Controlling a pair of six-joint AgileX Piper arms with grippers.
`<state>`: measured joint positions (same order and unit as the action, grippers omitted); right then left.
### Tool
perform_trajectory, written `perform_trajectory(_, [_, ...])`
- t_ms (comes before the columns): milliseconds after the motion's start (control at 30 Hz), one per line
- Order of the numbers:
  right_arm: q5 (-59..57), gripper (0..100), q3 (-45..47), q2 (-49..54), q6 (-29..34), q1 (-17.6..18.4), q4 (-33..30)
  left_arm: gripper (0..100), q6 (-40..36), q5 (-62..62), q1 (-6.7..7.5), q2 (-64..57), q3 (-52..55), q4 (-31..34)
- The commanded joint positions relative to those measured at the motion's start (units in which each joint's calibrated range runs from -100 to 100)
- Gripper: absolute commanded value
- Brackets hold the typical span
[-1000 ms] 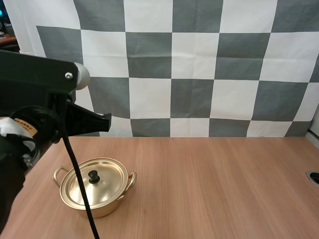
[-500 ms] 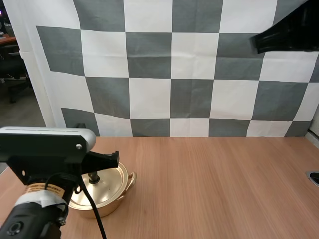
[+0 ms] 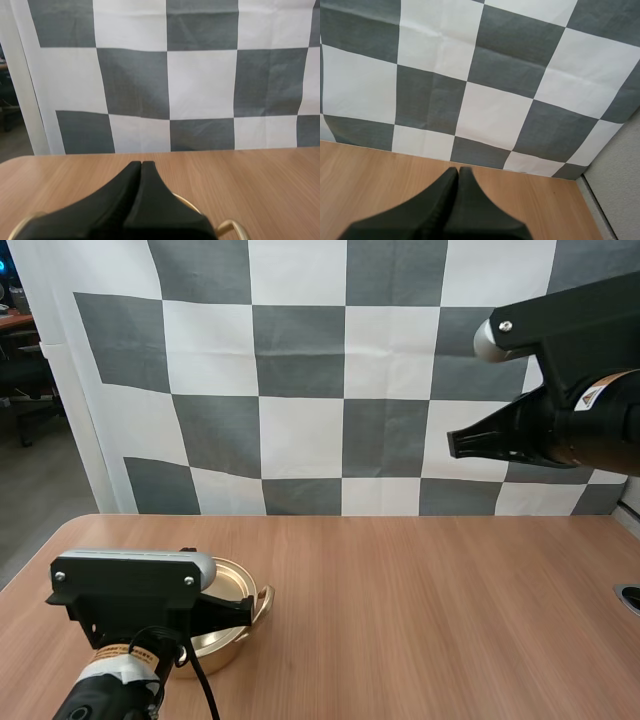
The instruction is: Open the pot, put the car inside, and close it
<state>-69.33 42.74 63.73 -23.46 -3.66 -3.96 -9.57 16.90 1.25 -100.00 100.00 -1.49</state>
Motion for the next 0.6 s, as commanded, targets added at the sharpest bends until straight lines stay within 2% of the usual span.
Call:
perform_trajectory(0, [2.9, 0, 2.0, 0.1, 0.0, 0.0, 4.6, 0, 0.0, 9.7, 0.03, 0.0, 0.0, -0.5])
perform_trajectory(33, [6.7, 0, 4.7, 0.1, 0.0, 0.3, 4.9, 0, 0.0, 13.1, 0.03, 0.0, 0.0, -0.8])
perform_trajectory(267, [26.5, 0, 18.0, 5.5, 0.0, 4.7, 1.1, 0, 0.0, 13.1, 0.03, 0.0, 0.0, -1.1])
perform_trajectory(567, [28.2, 0, 22.7, 10.9, 0.0, 5.4, 1.1, 0, 0.0, 11.9, 0.03, 0.0, 0.0, -1.1])
